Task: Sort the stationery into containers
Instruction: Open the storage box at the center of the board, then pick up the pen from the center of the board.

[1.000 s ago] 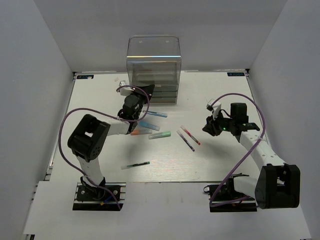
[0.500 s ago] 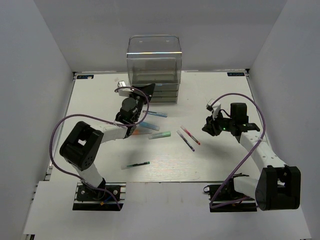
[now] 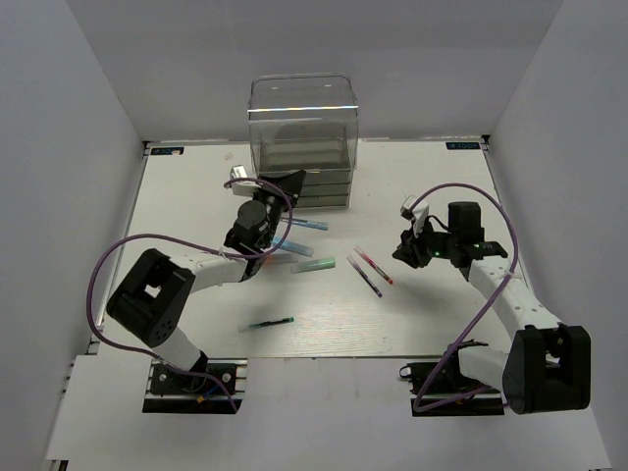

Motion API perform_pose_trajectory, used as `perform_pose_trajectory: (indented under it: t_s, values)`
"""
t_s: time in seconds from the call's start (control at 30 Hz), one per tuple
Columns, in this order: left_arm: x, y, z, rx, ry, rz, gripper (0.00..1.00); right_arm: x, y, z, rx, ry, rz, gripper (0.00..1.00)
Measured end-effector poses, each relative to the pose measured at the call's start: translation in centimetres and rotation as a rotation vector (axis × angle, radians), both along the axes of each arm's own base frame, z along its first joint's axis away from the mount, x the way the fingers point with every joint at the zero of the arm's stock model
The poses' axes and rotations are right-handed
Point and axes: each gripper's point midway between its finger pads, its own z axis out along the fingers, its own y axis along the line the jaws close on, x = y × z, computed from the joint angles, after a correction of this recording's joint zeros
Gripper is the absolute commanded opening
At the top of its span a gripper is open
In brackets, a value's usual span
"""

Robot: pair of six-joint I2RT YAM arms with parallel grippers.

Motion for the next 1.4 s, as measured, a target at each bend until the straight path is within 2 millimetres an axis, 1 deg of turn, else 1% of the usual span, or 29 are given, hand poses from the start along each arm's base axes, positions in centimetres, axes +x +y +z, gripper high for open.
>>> perform_pose_trajectory:
  t_s: [0.1,0.2,0.3,0.43,0.47,0.63,0.77,0.9,0.97,1.0,1.1,1.23,1.27,1.4]
  values:
    - [-0.3,0.0,0.0,0.002,0.003,-0.001,0.0,-0.2,0.4,0.1,0.006,-0.003,0.021,0.35]
    - [-0.7,-0.1,0.4,-0.001,-0.001,-0.002,0.0,-0.4,1.1,0.3,0.016,-0.019,0.059,0.38]
    - [-1.2,0.2,1.0,-0.008,-0.01,0.0,0.0,-0.6,2.2,0.9,0.028,-0.059,0.119,0.39]
    - [-1.8,0.7,1.6,-0.015,-0.018,0.003,0.0,-1.0,4.0,1.2,0.034,-0.114,0.219,0.46]
    - [-1.9,0.8,1.6,-0.015,-0.019,0.005,0.0,-1.1,4.4,1.1,0.033,-0.123,0.242,0.46]
    - [-2.2,1.1,1.7,-0.014,-0.015,0.011,0.0,-1.5,6.4,-0.4,0.0,-0.141,0.342,0.5]
    - [-2.4,1.3,1.3,-0.007,-0.005,0.017,0.0,-1.5,8.1,-1.5,-0.041,-0.151,0.419,0.55]
    - [-2.3,1.5,0.8,0.002,0.011,0.025,0.0,-1.8,10.4,-2.4,-0.082,-0.172,0.515,0.56]
    - [-2.3,1.5,0.8,0.004,0.013,0.026,0.0,-2.1,11.6,-3.1,-0.105,-0.177,0.562,0.6]
    - [-2.3,1.5,0.8,0.004,0.013,0.027,0.0,-2.1,11.8,-3.3,-0.11,-0.177,0.571,0.6]
    - [-2.3,1.5,0.8,0.005,0.014,0.027,0.0,-2.1,13.4,-4.1,-0.138,-0.179,0.62,0.65]
    - [-2.3,1.5,0.8,0.006,0.013,0.028,0.0,-1.9,14.6,-5.3,-0.173,-0.179,0.648,0.67]
    - [-2.3,1.5,0.8,0.006,0.014,0.028,0.0,-1.7,14.7,-5.5,-0.182,-0.177,0.647,0.68]
    - [-2.3,1.5,0.8,0.006,0.014,0.028,0.0,-1.1,15.1,-6.4,-0.214,-0.179,0.655,0.68]
